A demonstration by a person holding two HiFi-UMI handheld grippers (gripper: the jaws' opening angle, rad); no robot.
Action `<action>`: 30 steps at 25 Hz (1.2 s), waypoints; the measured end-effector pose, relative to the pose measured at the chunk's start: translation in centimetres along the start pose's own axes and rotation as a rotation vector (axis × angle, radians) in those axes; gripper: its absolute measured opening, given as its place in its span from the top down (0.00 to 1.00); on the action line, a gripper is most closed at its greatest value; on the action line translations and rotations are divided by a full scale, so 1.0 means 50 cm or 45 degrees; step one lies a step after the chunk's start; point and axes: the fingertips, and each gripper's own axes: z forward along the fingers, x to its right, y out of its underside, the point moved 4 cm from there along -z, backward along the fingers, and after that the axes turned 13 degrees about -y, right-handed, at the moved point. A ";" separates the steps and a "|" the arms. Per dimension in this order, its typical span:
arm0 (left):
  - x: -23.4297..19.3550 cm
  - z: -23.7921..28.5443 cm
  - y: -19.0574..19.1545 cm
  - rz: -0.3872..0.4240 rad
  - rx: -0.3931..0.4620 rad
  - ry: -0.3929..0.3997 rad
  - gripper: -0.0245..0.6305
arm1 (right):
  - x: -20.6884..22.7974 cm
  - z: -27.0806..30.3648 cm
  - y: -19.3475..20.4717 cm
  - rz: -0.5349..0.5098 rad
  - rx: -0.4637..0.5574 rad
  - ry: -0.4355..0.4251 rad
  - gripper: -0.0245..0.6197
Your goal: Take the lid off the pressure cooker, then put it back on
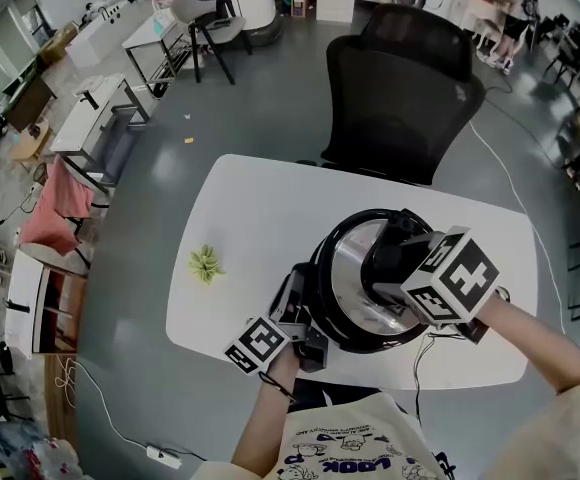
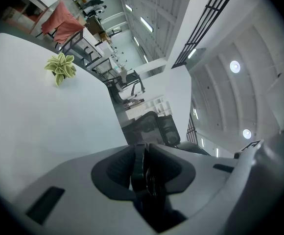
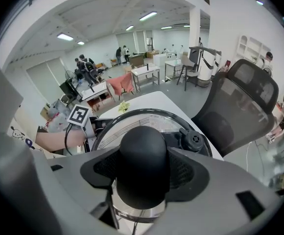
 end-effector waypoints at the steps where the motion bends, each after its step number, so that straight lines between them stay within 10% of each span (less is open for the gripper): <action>1: 0.000 0.000 0.000 0.004 0.002 -0.004 0.80 | 0.004 -0.010 0.003 0.007 0.009 0.010 0.50; 30: 0.014 0.001 0.024 0.118 0.088 -0.147 0.77 | 0.145 -0.251 0.404 0.613 0.135 0.361 0.50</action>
